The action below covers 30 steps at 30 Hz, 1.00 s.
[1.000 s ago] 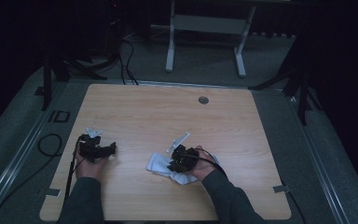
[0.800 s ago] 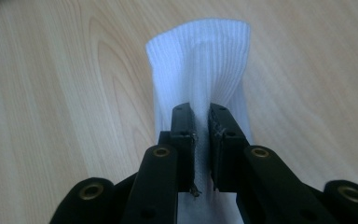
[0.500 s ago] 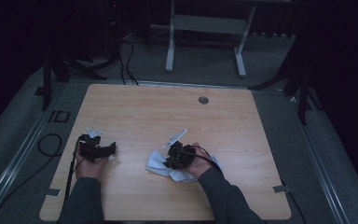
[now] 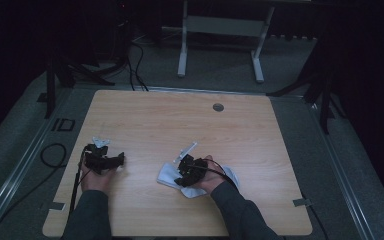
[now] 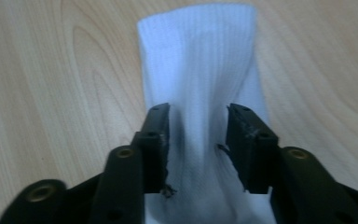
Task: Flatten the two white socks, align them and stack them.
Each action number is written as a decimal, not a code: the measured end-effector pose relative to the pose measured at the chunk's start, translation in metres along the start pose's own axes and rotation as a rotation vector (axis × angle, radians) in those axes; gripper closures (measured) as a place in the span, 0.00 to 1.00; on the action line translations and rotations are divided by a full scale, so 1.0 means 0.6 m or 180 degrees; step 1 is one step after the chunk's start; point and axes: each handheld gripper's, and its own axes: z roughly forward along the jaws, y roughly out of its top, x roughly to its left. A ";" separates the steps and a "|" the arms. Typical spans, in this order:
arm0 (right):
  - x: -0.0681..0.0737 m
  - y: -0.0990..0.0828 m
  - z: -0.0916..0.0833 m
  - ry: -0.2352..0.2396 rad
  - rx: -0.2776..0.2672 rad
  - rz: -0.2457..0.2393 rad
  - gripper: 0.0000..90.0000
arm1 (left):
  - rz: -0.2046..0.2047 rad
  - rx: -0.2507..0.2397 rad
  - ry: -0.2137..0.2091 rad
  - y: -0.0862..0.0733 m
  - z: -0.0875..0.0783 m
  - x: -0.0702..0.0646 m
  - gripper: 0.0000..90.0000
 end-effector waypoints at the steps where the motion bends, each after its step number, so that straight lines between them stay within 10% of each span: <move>1: -0.001 0.000 -0.004 -0.0001 -0.0036 0.0001 0.60 | 0.0002 0.0002 -0.0003 0.000 0.000 0.000 0.18; 7: -0.015 -0.006 -0.035 -0.0100 -0.0203 0.0111 0.55 | 0.0068 0.0054 -0.0062 0.000 -0.010 -0.003 0.27; 12: -0.028 -0.016 -0.047 -0.0177 -0.0215 0.0165 0.58 | 0.0153 0.0113 -0.0164 0.001 -0.022 -0.012 0.60; 19: -0.039 -0.031 -0.056 -0.0284 -0.0198 0.0202 0.60 | 0.0248 0.0041 -0.0608 0.012 -0.050 -0.038 0.77; 30: -0.052 -0.057 -0.082 -0.0377 -0.0181 0.0265 0.61 | 0.0752 -0.0038 -0.1178 0.041 -0.088 -0.118 0.99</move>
